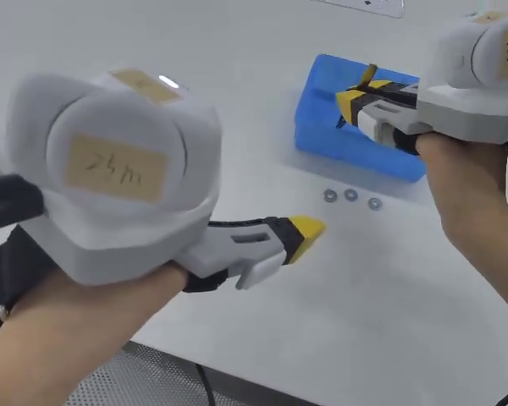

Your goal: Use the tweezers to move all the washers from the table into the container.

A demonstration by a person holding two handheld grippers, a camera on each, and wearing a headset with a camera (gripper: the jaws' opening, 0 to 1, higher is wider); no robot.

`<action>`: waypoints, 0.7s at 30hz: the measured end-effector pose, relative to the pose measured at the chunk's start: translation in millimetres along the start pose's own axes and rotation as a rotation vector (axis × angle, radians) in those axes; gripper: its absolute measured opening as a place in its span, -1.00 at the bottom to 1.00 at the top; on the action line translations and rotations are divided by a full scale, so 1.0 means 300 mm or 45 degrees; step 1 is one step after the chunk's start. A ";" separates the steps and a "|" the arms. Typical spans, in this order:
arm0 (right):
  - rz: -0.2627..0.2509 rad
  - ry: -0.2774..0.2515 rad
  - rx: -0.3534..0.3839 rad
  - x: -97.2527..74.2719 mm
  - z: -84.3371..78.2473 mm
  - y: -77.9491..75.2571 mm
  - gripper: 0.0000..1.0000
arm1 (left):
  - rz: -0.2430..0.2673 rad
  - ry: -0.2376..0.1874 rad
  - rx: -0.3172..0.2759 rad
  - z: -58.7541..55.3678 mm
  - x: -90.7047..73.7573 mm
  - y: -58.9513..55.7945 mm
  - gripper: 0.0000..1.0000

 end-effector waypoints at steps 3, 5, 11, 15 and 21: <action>0.023 -0.047 -0.011 -0.037 0.044 0.016 -0.92 | -0.004 -0.003 0.001 0.004 0.000 -0.002 0.87; 0.035 -0.067 -0.037 -0.061 0.061 0.025 -0.93 | -0.007 -0.007 0.001 0.006 0.000 -0.003 0.87; 0.097 -0.086 -0.054 -0.131 0.076 0.074 -0.93 | -0.009 -0.007 0.004 0.010 0.002 -0.002 0.87; 0.114 -0.055 -0.070 -0.148 0.048 0.104 -0.93 | -0.006 -0.005 0.004 0.012 0.003 -0.003 0.86; 0.135 0.010 -0.051 -0.139 -0.019 0.148 -0.92 | -0.007 -0.009 -0.001 0.014 0.004 -0.006 0.86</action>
Point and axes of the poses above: the centre of the closed fingertips' face, and the gripper's own axes: x roughly forward along the fingers, y roughly to its left, z roughly out of its top, the point moved 5 cm from there along -x, roughly backward along the fingers, and after that the axes turned 7 degrees about -x, right-handed, at the moved point
